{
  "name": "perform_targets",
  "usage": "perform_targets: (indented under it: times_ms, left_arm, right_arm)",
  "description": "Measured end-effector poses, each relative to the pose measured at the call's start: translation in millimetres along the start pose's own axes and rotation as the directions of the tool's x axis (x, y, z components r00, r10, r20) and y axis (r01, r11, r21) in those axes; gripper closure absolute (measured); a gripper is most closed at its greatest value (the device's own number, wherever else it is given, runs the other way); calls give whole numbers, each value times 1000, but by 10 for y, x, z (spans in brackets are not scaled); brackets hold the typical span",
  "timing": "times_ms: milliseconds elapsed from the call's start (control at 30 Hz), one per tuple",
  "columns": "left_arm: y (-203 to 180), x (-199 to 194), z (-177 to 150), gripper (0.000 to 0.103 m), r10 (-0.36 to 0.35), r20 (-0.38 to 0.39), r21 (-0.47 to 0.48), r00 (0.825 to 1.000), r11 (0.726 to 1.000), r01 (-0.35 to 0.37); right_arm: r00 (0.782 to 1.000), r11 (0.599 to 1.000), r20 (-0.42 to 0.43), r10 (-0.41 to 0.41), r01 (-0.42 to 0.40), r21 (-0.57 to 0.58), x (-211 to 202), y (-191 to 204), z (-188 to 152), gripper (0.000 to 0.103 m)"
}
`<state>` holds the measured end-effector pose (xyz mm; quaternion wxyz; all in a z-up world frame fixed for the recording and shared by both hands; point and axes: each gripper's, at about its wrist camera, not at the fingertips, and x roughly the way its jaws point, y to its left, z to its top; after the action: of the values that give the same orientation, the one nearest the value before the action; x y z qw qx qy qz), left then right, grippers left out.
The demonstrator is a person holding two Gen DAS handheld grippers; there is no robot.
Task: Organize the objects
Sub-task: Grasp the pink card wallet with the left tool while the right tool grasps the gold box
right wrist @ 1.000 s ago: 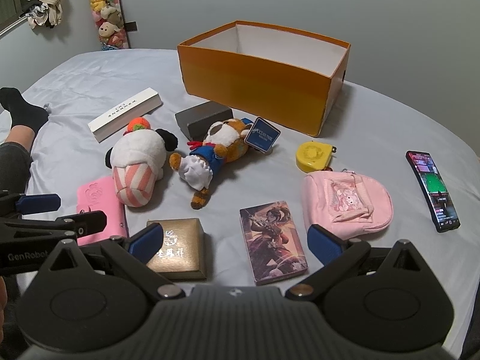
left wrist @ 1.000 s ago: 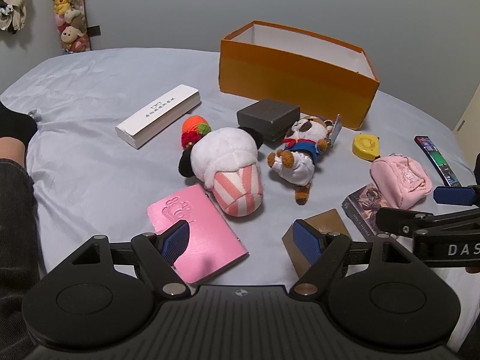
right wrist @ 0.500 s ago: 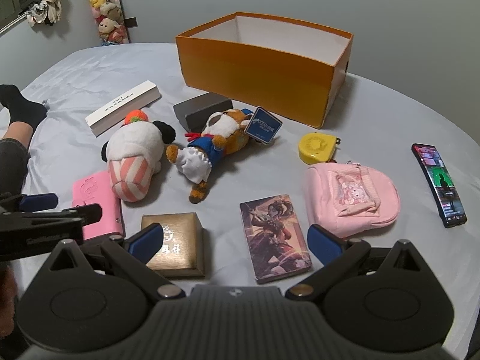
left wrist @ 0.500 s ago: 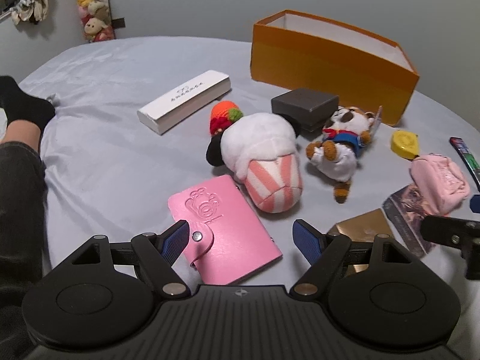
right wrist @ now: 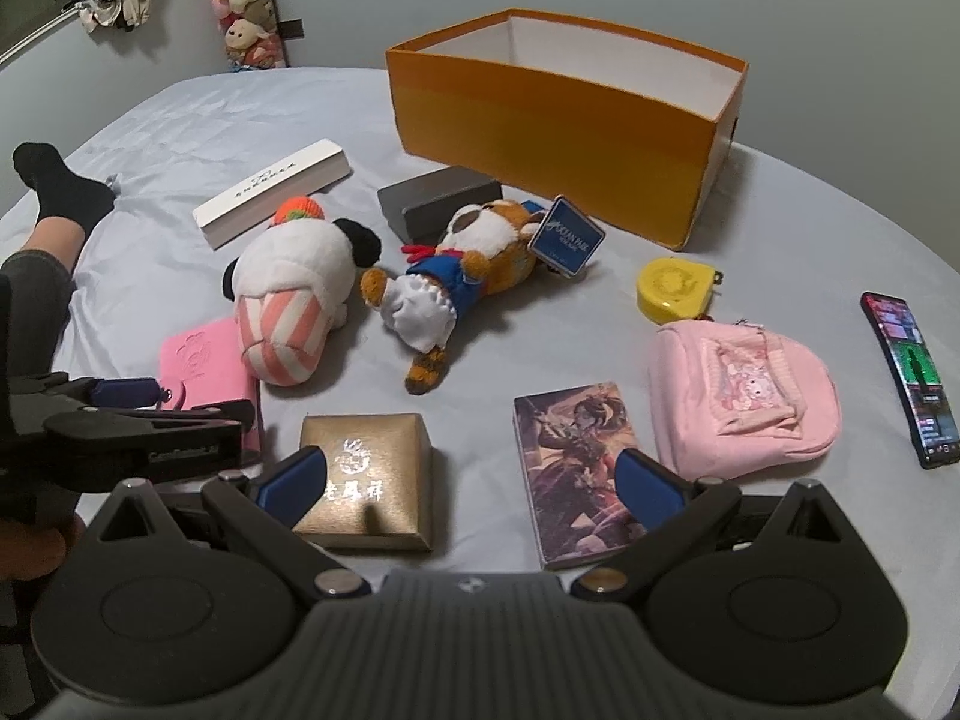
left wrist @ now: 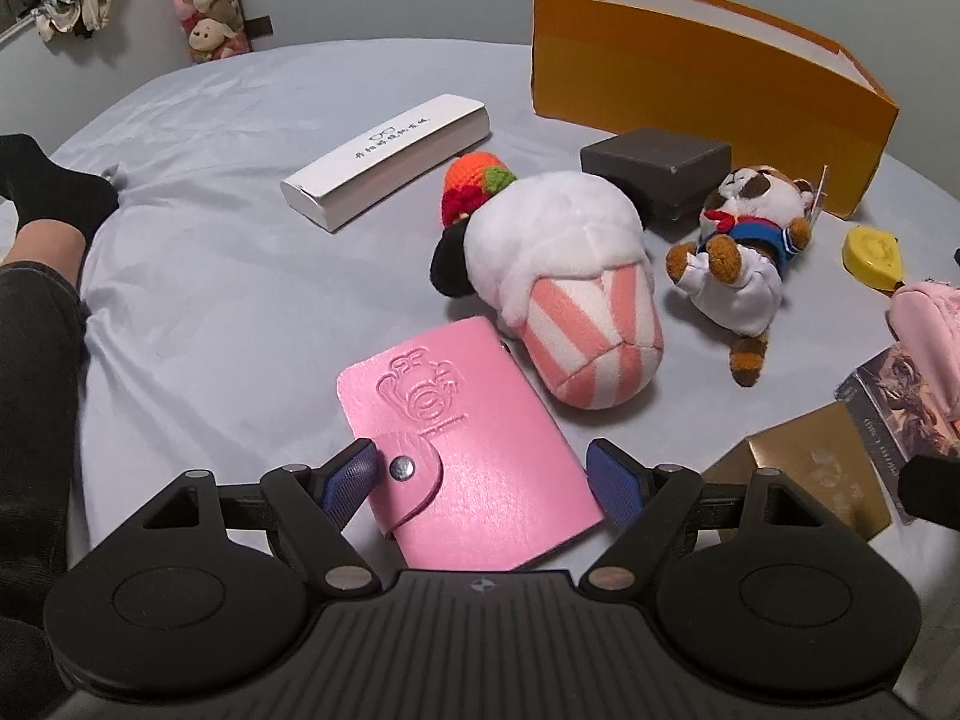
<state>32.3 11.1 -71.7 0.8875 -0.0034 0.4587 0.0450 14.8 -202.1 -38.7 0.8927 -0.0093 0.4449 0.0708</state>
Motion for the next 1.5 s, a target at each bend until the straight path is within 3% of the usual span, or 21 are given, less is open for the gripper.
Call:
perform_targets:
  times_ms: [200,433,533,700,767,900,1000,1133,1500]
  left_arm:
    - [3,73,14,0,10,-3,1,1000,1000,-10]
    - [27,170,-22,0,6,-12,-3,1000,1000,-6]
    - [90,222,-63,0,-41,-52,-26,998,999,40]
    - [178,192,-140,0,-94,-11,-60,996,994,93]
    - [173,180,-147,0,-92,-7,-62,996,994,91]
    - [153,183,-116,1,-87,-10,-43,996,995,86]
    - [157,177,-116,1,-88,-12,-20,996,996,88]
    - [191,149,-140,2,-107,-5,-3,994,994,107]
    - [309,-34,-125,5,-166,30,19,986,986,165]
  right_arm:
    - [999,999,-10,37,-38,-16,40,54,-7,1]
    - [997,996,-23,74,-75,-55,96,176,-30,1]
    - [996,994,-31,78,-80,-72,143,220,-43,1]
    - [995,993,-50,82,-86,-86,263,273,-62,2]
    - [994,992,-56,89,-94,-89,306,291,-64,6]
    - [992,990,-92,90,-99,-97,391,323,-64,27]
    - [990,990,-108,94,-104,-93,424,323,-82,28]
    - [985,987,-119,127,-137,-81,425,309,-105,39]
    - [985,985,-86,147,-153,-74,292,266,-75,40]
